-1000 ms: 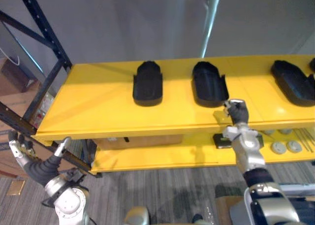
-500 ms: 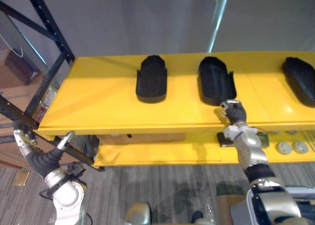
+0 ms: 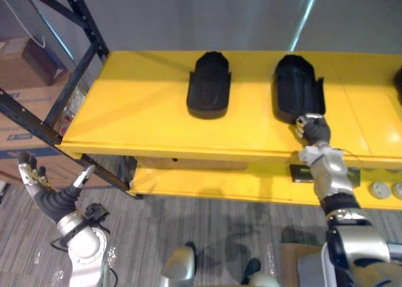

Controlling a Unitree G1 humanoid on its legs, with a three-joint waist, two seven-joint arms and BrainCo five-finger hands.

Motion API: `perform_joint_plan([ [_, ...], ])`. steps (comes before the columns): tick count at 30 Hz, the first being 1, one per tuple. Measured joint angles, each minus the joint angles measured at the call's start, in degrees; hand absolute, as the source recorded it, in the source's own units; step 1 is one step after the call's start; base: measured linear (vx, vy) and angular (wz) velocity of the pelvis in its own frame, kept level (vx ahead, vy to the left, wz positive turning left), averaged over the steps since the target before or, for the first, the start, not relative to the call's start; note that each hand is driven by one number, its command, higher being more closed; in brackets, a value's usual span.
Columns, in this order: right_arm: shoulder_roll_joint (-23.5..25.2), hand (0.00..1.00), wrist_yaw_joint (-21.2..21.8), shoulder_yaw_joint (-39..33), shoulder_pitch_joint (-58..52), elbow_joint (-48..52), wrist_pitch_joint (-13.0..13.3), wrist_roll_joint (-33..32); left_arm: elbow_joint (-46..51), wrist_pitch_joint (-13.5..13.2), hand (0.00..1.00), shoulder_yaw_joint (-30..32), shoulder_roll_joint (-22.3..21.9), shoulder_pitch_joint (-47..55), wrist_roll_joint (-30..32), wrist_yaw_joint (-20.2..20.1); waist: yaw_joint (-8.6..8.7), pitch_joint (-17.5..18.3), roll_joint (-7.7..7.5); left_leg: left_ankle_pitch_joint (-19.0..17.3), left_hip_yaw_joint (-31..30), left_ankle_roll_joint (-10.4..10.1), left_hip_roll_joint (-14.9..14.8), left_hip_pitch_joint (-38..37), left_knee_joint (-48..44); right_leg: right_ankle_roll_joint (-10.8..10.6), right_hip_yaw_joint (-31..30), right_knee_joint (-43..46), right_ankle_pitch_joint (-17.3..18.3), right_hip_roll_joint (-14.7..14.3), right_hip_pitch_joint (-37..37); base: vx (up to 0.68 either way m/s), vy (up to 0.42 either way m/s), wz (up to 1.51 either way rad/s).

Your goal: Walk over and take plastic housings, then place them on the shelf

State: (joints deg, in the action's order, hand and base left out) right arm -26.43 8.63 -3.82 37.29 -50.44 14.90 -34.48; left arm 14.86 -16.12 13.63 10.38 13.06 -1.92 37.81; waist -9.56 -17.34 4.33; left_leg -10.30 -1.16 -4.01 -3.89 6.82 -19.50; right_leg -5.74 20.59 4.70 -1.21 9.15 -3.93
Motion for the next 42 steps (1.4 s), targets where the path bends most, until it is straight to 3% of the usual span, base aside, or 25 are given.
perform_joint_plan([
  [8,0.0,1.0,-4.1,-2.0,0.0,-0.5,1.0,-0.8,2.2,0.1,0.0,0.0,0.6,-0.7,0.0,-0.3,-2.12,-1.4,-1.42,1.7,-0.6,-0.3,0.6,-1.7,3.2,0.2,0.9,2.0,1.6,0.8,0.0,0.0,-0.009,0.06],
  [12,0.0,1.0,-5.2,-2.2,-0.2,-0.6,1.1,-0.8,2.2,0.1,0.0,0.0,1.0,-0.6,0.0,-0.3,-2.48,-2.0,-2.51,2.0,-1.1,-0.4,0.5,-1.6,3.7,0.3,1.4,2.2,1.7,0.8,-0.1,-0.02,-0.011,0.08],
  [17,0.1,1.0,-5.1,-1.9,-1.7,1.5,1.4,-0.7,2.6,0.1,0.0,1.0,2.7,-0.6,0.1,-0.3,-2.54,-2.1,-2.77,2.0,-0.5,-0.4,0.4,-1.9,4.0,0.3,1.3,2.1,1.7,0.9,-0.1,0.0,0.004,-0.02],
  [22,2.1,1.0,-4.8,-0.2,-12.1,16.8,1.3,-0.2,4.7,0.0,0.0,1.9,2.6,1.4,0.2,-0.2,-2.38,-2.4,-4.38,2.0,0.8,-0.4,0.3,-3.0,5.0,0.2,0.2,1.8,1.6,1.3,-0.1,0.02,0.021,-0.11],
  [25,4.6,1.0,-5.1,0.6,-19.2,31.5,1.5,1.9,4.8,0.0,0.0,2.0,2.5,2.8,0.5,0.1,-1.94,-1.9,-5.89,1.4,2.2,-0.6,-0.3,-3.5,5.0,0.1,-1.0,1.0,1.2,0.9,-0.1,0.02,0.014,-0.26],
  [26,5.9,0.0,-5.2,0.6,-21.8,37.6,1.6,2.3,4.8,-0.1,0.0,2.1,2.5,3.2,0.8,0.3,-1.96,-1.5,-6.78,1.0,3.3,-0.7,-0.7,-3.9,5.0,0.1,-1.9,0.5,1.0,0.5,-0.1,0.02,0.003,-0.31],
  [30,8.7,0.0,-6.0,-0.1,-29.1,54.4,1.8,4.4,4.9,-0.1,0.0,3.9,0.2,4.8,2.1,1.8,-0.09,0.4,-9.39,-0.2,5.9,-0.8,-1.7,-4.9,4.9,0.3,-4.5,-1.0,0.0,-0.4,-0.1,0.03,0.015,-0.33],
  [34,10.7,0.0,-6.3,-4.8,-33.5,60.9,2.3,4.8,4.9,-0.9,0.0,4.3,-0.8,4.9,2.3,1.9,2.27,2.5,-10.28,-0.8,7.9,-0.6,-1.5,-5.4,4.9,-0.2,-6.6,-2.6,-0.9,-0.4,0.0,0.02,0.041,-0.28],
  [38,14.6,0.0,-10.5,-6.9,-39.6,62.1,2.8,8.6,4.9,-2.3,0.0,4.0,-4.9,5.0,2.3,1.9,4.25,4.5,-8.78,-1.6,10.3,-0.5,-1.6,-6.6,4.8,-0.6,-8.7,-3.3,-1.2,-0.4,0.0,0.03,0.034,-0.33],
  [40,18.6,0.0,-13.8,-8.2,-45.5,62.0,3.1,10.5,5.2,-2.9,0.0,3.0,-7.2,5.0,2.3,2.0,5.96,5.5,-6.96,-2.6,11.3,-0.5,-2.0,-6.9,3.9,-0.6,-9.9,-3.4,-1.2,-0.6,0.1,0.04,0.039,-0.26],
  [41,19.8,0.0,-14.1,-8.5,-47.1,61.8,3.7,10.3,5.2,-2.9,0.0,2.8,-7.6,5.0,2.3,2.0,6.56,5.7,-6.55,-2.8,11.5,-0.5,-2.2,-6.9,3.7,-0.6,-10.1,-3.4,-1.2,-0.7,0.1,0.03,0.021,-0.23],
  [42,22.0,0.0,-13.4,-8.4,-50.0,61.0,5.3,5.7,5.2,-3.4,0.0,2.3,-8.3,5.2,2.3,2.0,7.34,6.2,-5.78,-3.3,12.4,-0.6,-2.6,-7.2,3.2,-0.6,-10.9,-3.5,-1.2,-1.1,0.1,0.02,0.015,-0.32],
])
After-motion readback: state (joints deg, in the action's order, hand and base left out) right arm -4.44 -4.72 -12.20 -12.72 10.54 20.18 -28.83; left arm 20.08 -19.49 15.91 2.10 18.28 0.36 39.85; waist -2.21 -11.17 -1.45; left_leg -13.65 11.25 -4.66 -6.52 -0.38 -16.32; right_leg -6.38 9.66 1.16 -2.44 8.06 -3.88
